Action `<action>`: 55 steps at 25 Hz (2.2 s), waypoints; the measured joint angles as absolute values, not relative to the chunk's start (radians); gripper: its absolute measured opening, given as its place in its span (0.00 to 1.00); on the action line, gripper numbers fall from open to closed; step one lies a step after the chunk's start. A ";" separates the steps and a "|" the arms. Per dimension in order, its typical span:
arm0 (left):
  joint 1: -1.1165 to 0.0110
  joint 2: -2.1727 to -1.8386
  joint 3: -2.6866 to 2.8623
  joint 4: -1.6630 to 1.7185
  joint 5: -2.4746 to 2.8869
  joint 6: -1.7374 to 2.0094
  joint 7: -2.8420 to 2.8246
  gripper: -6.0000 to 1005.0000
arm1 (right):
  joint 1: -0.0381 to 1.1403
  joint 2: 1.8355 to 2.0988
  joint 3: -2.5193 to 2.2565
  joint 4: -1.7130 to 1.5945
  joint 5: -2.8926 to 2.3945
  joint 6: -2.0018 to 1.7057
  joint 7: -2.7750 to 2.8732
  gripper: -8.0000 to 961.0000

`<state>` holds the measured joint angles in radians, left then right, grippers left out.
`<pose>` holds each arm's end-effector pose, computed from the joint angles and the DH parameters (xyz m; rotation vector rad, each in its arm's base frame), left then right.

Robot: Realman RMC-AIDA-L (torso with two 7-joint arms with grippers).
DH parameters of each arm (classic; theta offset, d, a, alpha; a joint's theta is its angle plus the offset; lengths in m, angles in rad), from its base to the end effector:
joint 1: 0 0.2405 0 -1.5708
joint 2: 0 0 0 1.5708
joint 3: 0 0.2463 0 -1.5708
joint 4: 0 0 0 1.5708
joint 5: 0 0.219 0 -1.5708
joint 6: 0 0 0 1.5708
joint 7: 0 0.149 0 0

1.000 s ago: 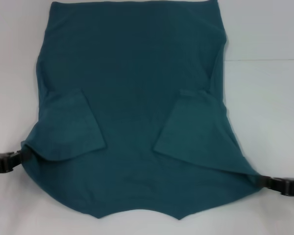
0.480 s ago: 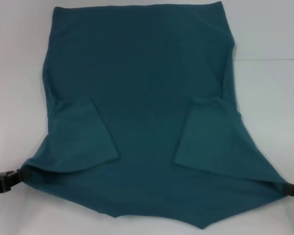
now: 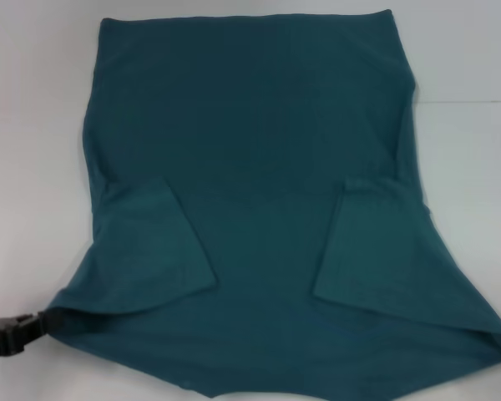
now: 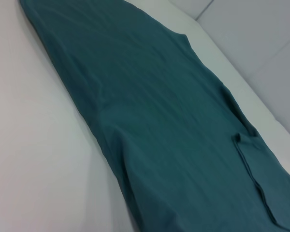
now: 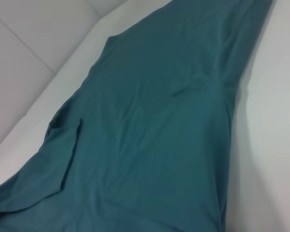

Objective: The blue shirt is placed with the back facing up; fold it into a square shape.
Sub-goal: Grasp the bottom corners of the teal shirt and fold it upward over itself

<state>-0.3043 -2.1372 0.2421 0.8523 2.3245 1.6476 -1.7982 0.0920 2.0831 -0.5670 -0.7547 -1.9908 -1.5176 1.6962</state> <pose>-0.3631 0.2467 0.0452 -2.1921 -1.4973 -0.6427 0.3875 0.2108 0.0366 -2.1402 1.4499 0.6617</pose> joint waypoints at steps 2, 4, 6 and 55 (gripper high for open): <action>-0.294 -2.142 0.248 0.852 2.342 1.667 -1.791 0.10 | 0.088 2.081 -0.545 -0.757 -2.012 -1.523 1.689 0.04; -0.287 -2.146 0.249 0.852 2.351 1.669 -1.786 0.10 | 0.090 2.076 -0.522 -0.759 -2.037 -1.525 1.687 0.04; -0.279 -2.150 0.249 0.852 2.355 1.673 -1.782 0.10 | 0.092 2.069 -0.503 -0.757 -2.054 -1.530 1.681 0.04; -0.594 -2.036 0.170 0.682 2.130 1.537 -1.824 0.12 | 0.458 1.994 -0.177 -0.738 -2.169 -1.489 1.726 0.04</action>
<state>-0.5939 -2.0365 0.1703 0.6822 2.1302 1.5368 -1.8239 0.4578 1.9938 -0.1775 -0.7377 -2.1689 -1.4887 1.7262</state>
